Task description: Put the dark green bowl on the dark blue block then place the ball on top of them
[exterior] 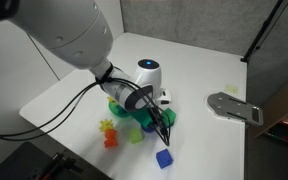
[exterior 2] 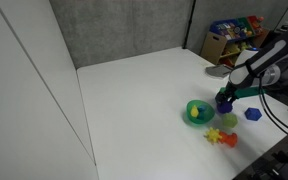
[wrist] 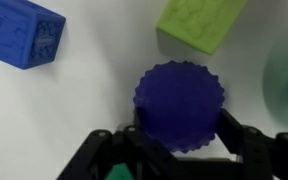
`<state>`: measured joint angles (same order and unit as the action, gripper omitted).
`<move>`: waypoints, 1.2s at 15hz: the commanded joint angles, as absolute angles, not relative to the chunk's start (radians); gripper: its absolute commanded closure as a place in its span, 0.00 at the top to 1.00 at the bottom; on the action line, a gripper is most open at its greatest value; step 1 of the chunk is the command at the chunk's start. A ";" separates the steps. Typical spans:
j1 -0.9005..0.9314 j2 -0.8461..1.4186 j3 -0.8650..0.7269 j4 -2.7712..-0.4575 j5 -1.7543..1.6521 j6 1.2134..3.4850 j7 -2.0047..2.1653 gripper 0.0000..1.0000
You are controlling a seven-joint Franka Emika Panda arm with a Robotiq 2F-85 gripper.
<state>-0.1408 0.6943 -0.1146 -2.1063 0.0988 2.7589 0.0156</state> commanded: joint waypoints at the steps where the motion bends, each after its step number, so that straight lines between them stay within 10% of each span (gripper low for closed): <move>1: -0.135 0.620 -0.100 -2.136 0.086 2.730 0.018 0.47; 18: -0.181 0.419 -0.103 -2.094 0.107 2.605 0.005 0.36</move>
